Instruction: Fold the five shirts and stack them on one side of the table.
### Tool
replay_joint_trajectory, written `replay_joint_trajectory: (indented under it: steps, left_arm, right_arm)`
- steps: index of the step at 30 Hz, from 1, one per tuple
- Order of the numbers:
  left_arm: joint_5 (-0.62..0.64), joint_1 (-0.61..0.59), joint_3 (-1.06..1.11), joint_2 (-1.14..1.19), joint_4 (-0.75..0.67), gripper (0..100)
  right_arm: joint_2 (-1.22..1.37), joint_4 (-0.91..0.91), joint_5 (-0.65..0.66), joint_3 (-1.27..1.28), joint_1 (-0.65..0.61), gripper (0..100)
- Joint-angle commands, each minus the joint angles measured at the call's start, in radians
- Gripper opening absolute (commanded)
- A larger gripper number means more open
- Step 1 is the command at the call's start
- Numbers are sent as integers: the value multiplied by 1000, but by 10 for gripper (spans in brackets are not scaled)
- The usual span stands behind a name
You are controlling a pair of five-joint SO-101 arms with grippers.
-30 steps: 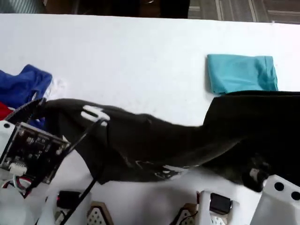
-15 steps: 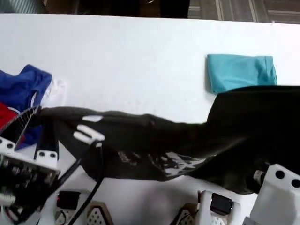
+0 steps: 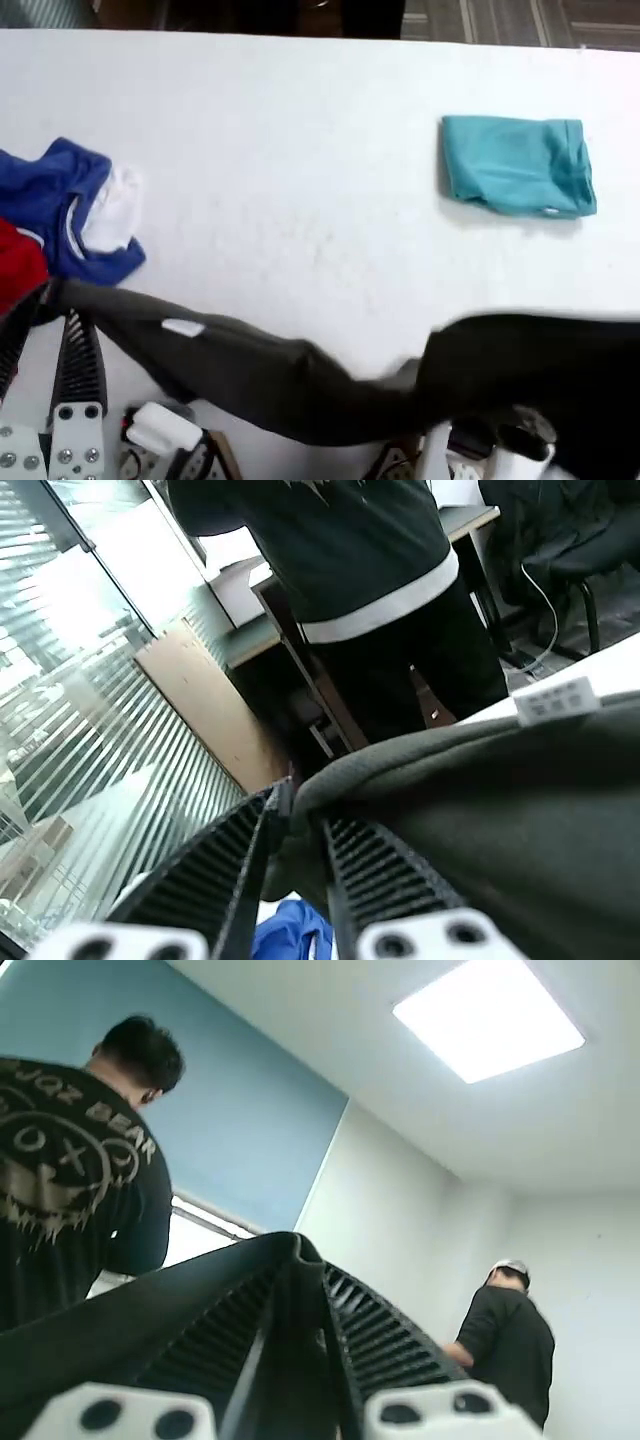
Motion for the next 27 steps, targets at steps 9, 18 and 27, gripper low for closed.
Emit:
replay_joint_trajectory:
  steps: [9,18,27]
  left_arm:
    - [14,-12,77,58,-121,25]
    - [14,-12,87,37,-101,25]
    - [15,-12,-39,34,9,25]
  right_arm:
    - [234,-45,-75,-72,12,19]
    - [228,-67,-68,-218,13,19]
    - [171,44,-68,-264,10,19]
